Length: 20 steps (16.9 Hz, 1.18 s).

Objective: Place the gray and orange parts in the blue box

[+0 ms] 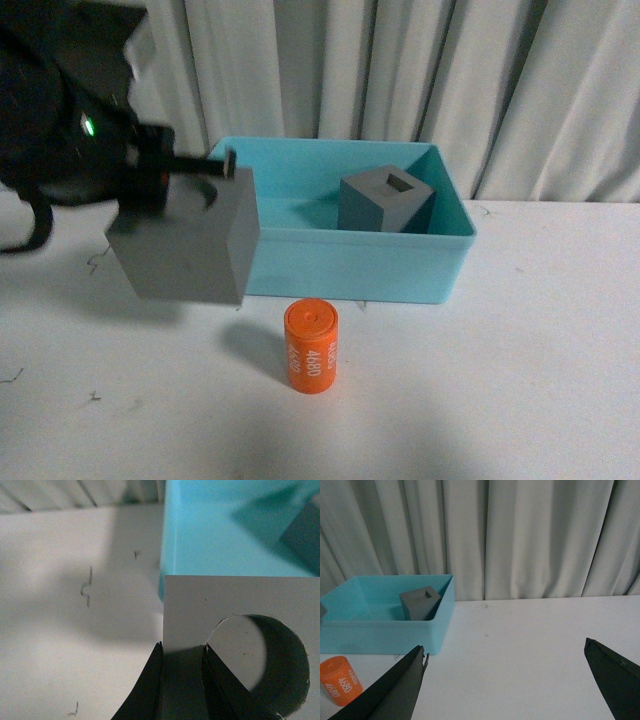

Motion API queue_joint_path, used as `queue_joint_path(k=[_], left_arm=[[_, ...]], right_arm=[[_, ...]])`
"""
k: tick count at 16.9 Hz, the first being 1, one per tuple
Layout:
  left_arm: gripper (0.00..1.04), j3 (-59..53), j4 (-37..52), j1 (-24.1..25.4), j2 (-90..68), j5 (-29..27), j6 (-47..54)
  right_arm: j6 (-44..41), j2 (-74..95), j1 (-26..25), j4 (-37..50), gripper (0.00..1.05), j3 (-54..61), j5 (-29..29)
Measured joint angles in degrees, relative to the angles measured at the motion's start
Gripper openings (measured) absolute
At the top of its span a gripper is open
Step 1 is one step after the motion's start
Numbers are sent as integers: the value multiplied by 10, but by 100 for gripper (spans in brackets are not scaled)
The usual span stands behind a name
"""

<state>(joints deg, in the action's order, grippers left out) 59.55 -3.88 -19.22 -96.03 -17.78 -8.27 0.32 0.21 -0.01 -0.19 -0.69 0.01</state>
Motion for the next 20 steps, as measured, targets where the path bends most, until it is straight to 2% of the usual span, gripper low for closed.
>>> queue_joint_path(k=[5,9,12,20], left_arm=[[16,110,-35,-22,8,9,-5],[16,210,-20,-44,-87,-15,6],[16,271,-21,-42,-185,-31,27],[16,314,-9,-31,-256,-37,47]], right_arm=[[0,0,0,0,98,0,0],[0,0,0,0,98,0,0],[0,0,0,0,98,0,0],[0,0,0,0,98,0,0]])
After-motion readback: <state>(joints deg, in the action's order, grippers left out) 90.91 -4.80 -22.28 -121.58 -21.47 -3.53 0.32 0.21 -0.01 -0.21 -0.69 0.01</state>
